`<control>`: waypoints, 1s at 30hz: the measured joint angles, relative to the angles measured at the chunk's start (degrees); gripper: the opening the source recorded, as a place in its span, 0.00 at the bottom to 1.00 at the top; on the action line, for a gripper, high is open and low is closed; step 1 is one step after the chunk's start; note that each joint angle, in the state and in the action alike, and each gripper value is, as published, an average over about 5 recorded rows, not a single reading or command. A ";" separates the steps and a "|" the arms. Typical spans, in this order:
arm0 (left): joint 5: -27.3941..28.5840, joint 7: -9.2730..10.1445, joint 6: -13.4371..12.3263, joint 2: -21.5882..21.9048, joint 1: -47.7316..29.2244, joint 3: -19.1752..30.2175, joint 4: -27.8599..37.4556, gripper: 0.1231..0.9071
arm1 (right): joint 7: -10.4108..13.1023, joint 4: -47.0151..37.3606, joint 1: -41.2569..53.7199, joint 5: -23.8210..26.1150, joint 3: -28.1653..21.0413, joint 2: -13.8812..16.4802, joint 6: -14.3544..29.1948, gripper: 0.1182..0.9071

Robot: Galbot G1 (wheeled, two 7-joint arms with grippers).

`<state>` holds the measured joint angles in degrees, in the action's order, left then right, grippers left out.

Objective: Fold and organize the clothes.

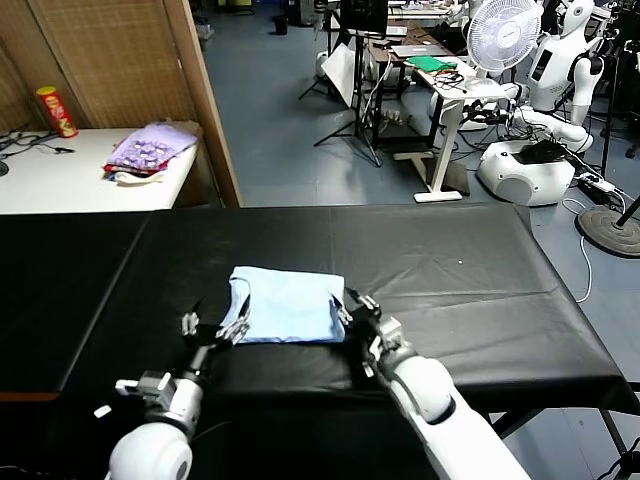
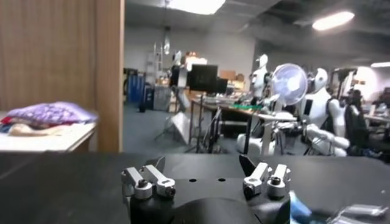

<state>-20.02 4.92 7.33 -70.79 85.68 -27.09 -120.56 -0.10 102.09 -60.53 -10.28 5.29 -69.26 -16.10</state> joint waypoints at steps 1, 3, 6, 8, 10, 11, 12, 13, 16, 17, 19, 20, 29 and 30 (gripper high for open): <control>0.01 0.51 0.11 0.30 0.40 -0.11 -0.06 0.86 | 0.54 1.11 -1.14 0.15 0.51 0.69 1.08 0.59; -0.09 2.07 0.51 0.98 1.26 -0.30 -0.29 0.86 | 1.75 3.46 -3.67 0.37 1.76 1.96 3.21 0.71; -0.70 3.88 1.00 2.14 2.79 -0.78 -1.24 0.86 | 3.48 7.24 -8.04 0.62 4.00 3.40 5.90 0.83; -1.22 4.44 0.89 3.01 4.22 -1.23 -2.14 0.86 | 4.37 9.64 -11.27 0.87 5.63 4.01 7.17 0.85; -1.56 4.86 0.72 3.90 6.07 -1.71 -3.05 0.86 | 5.09 11.91 -14.85 1.33 7.26 4.40 8.18 0.86; -1.69 4.95 0.68 4.41 7.24 -2.02 -3.55 0.86 | 5.50 12.98 -16.77 1.64 8.06 4.52 8.64 0.86; -1.87 5.00 0.68 4.90 8.48 -2.39 -4.05 0.86 | 5.95 14.00 -18.77 1.97 8.83 4.59 9.05 0.86; -2.20 5.08 0.73 5.36 9.80 -2.80 -4.56 0.86 | 6.43 15.00 -20.80 2.26 9.57 4.59 9.39 0.86; -3.91 5.66 1.15 6.42 14.09 -4.46 -6.24 0.86 | 8.45 17.74 -26.74 2.98 11.63 4.30 9.74 0.86; -4.48 5.99 1.37 6.63 15.51 -5.11 -6.82 0.86 | 9.33 18.61 -28.56 3.23 12.27 4.12 9.64 0.86; -5.52 6.87 2.06 6.93 18.30 -6.51 -8.05 0.86 | 11.34 20.36 -31.91 3.77 13.37 3.71 9.26 0.86; -6.10 7.29 2.56 7.05 19.59 -7.18 -8.67 0.86 | 12.38 21.25 -33.47 3.98 13.84 3.48 8.96 0.86; -9.64 9.07 7.38 7.49 28.40 -11.93 -13.91 0.86 | 19.41 29.24 -45.05 1.35 15.00 1.27 4.61 0.86; -9.88 9.14 7.79 7.53 29.04 -12.30 -14.37 0.86 | 19.72 29.91 -45.88 1.00 14.97 1.15 4.31 0.86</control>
<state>-29.90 14.06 15.12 -63.26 114.71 -39.39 -134.94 19.62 132.00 -106.41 -9.29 20.26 -68.11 -11.79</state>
